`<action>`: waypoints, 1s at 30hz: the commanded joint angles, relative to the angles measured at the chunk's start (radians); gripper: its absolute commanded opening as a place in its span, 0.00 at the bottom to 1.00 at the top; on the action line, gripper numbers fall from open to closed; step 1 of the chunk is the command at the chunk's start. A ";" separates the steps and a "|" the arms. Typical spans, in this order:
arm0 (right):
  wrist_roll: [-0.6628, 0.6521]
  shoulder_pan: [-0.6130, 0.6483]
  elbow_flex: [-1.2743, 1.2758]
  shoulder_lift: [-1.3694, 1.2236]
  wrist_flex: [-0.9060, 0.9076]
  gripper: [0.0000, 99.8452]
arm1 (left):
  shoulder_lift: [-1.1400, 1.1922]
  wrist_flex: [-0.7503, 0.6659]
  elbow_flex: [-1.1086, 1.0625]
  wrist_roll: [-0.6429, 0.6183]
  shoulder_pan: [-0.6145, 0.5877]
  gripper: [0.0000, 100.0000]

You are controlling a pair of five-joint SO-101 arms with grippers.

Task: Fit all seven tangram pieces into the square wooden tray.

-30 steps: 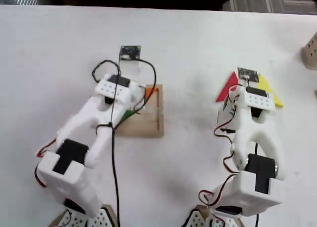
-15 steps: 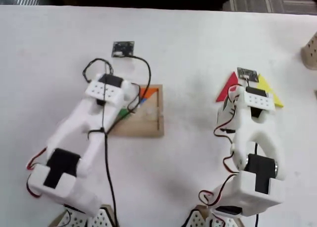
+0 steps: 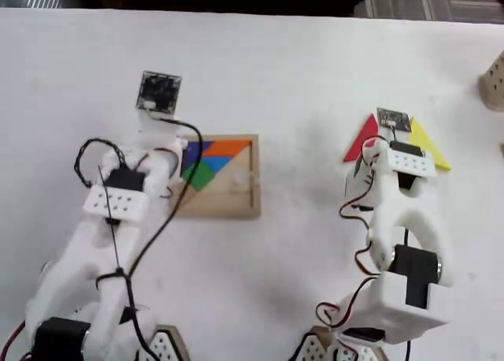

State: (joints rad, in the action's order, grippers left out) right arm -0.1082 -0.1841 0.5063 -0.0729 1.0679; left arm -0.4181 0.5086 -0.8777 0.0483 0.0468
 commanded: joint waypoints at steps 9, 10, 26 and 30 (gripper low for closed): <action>-0.005 -0.010 -0.002 0.050 -0.019 0.02 | 0.179 -0.048 0.160 -0.015 -0.084 0.03; -0.005 -0.010 0.005 0.050 -0.033 0.02 | 0.205 -0.048 0.175 -0.021 -0.088 0.03; -0.012 -0.008 0.028 0.039 -0.068 0.02 | 0.243 0.152 0.213 -0.018 -0.136 0.29; -0.012 -0.002 0.028 0.042 -0.073 0.02 | 0.245 0.153 0.192 -0.018 -0.220 0.27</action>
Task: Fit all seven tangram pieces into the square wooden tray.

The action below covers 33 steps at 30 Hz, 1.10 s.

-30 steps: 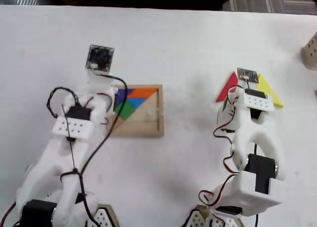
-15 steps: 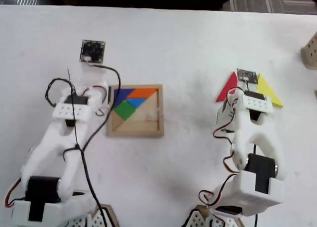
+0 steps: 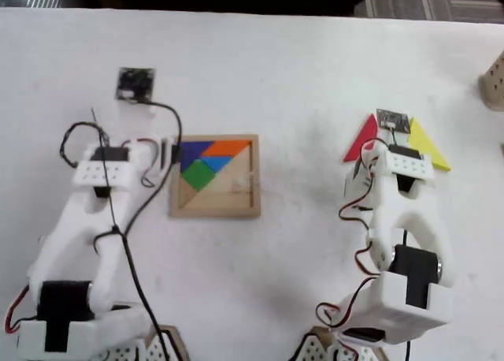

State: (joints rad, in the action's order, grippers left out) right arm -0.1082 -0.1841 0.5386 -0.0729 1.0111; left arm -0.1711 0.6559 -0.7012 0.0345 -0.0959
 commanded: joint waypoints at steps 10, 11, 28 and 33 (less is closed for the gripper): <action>-0.163 -0.045 -0.169 0.033 0.093 0.02 | -0.002 -0.104 -0.084 -0.003 -0.124 0.22; -0.210 -0.045 -0.201 0.033 0.124 0.02 | -0.002 -0.104 -0.084 -0.003 -0.125 0.22; -0.689 -0.081 -0.624 -0.022 0.369 0.19 | -0.002 -0.106 -0.083 0.034 -0.125 0.23; -0.746 -0.134 -0.810 -0.200 0.412 0.19 | -0.002 -0.104 -0.071 0.060 -0.120 0.23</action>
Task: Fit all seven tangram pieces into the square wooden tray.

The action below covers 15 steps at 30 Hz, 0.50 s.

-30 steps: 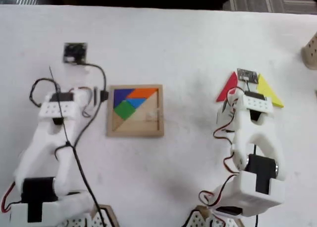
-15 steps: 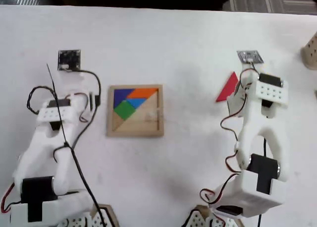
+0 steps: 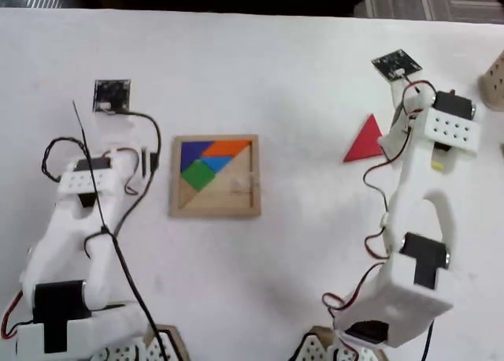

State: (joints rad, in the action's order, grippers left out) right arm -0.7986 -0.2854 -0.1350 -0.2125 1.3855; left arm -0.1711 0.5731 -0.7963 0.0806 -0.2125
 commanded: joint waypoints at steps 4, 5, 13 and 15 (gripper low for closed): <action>-0.164 -0.064 -0.377 -0.254 0.154 0.21 | -0.004 -0.020 0.026 0.018 -0.004 0.23; -0.180 -0.071 -0.448 -0.300 0.177 0.23 | -0.004 -0.020 0.026 0.018 -0.004 0.23; -0.222 -0.085 -0.947 -0.668 0.271 0.29 | -0.005 -0.021 0.023 0.014 -0.004 0.31; -0.224 -0.081 -1.030 -0.751 0.300 0.29 | -0.005 -0.021 0.023 0.014 -0.004 0.31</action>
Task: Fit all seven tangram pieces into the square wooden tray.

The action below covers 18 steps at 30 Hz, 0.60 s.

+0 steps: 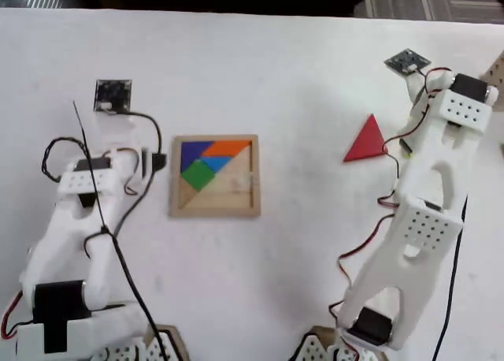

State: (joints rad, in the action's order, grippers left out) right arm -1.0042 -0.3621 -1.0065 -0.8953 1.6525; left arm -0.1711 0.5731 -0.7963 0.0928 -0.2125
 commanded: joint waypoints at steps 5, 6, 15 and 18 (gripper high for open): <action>-0.021 0.002 -0.324 -0.236 0.044 0.29 | -0.004 -0.021 0.021 0.003 -0.004 0.31; -0.021 0.002 -0.350 -0.257 0.045 0.29 | -0.004 -0.021 0.021 0.003 -0.004 0.31; -0.063 -0.013 -0.376 -0.291 0.061 0.29 | -0.004 -0.023 0.021 0.008 0.004 0.31; -0.097 -0.025 -0.376 -0.297 0.058 0.29 | -0.004 -0.023 0.021 0.008 0.004 0.31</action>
State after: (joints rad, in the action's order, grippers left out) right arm -1.0671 -0.3667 -1.3472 -1.2052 1.7047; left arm -0.1711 0.5731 -0.7963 0.0928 -0.2125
